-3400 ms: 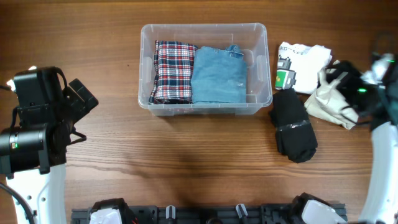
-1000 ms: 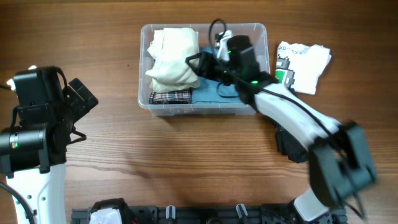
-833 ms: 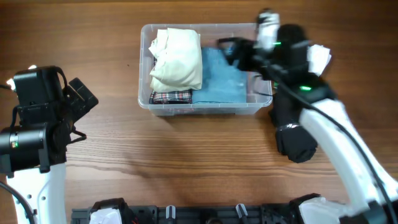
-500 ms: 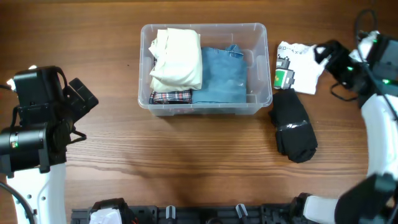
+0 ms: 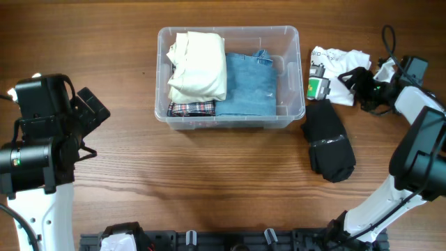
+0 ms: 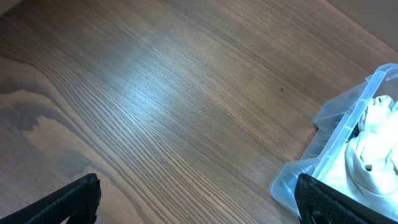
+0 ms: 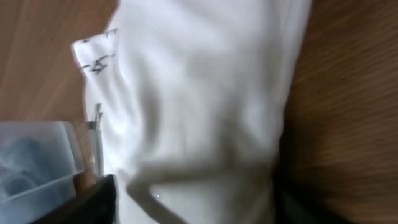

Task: Pack container
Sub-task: 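Move the right gripper to the white graphic t-shirt and grasp it, then lower the white t-shirt into the box's middle and release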

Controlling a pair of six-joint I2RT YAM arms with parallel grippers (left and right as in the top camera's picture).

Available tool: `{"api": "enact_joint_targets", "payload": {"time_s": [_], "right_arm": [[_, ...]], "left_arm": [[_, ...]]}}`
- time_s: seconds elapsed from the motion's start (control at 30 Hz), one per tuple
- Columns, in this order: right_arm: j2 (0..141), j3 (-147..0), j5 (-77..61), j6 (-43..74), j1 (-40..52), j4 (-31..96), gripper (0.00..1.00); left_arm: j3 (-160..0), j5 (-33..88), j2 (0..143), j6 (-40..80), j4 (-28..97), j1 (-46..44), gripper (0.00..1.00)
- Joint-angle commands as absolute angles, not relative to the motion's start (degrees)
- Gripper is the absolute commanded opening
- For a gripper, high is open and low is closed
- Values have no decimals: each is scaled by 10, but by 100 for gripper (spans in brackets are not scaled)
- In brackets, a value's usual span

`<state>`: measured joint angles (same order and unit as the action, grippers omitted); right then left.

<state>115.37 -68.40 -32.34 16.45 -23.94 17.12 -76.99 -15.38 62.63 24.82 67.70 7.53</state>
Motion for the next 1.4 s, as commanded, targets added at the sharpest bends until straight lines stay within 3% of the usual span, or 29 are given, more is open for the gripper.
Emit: {"api": "enact_joint_targets", "payload": {"time_s": [0.0, 0.1, 0.37, 0.6, 0.77, 0.97, 1.03, 1.1, 1.2, 1.37], "right_arm": [[1177, -672, -335, 165, -227, 176, 48], [1145, -672, -336, 172, -227, 200, 28], [860, -672, -392, 174, -207, 303, 20], [683, -672, -421, 182, -83, 283, 17], [743, -671, -391, 182, 40, 228, 19], [932, -671, -384, 182, 120, 99, 21], [975, -671, -383, 186, 121, 93, 28], [1006, -671, -332, 184, 120, 128, 48], [1011, -673, -222, 184, 119, 192, 53], [904, -704, -148, 160, 104, 286, 53]], "left_arm": [[-769, -159, 626, 260, 676, 79, 100], [-769, -159, 626, 260, 676, 78, 100], [-769, -159, 626, 260, 676, 79, 100], [-769, -159, 626, 260, 676, 78, 100], [-769, -159, 626, 260, 676, 78, 100], [-769, -159, 626, 260, 676, 78, 100], [-769, -159, 626, 260, 676, 79, 100], [-769, -159, 626, 260, 676, 79, 100], [-769, -159, 626, 260, 676, 78, 100], [-769, -159, 626, 260, 676, 78, 100]]}}
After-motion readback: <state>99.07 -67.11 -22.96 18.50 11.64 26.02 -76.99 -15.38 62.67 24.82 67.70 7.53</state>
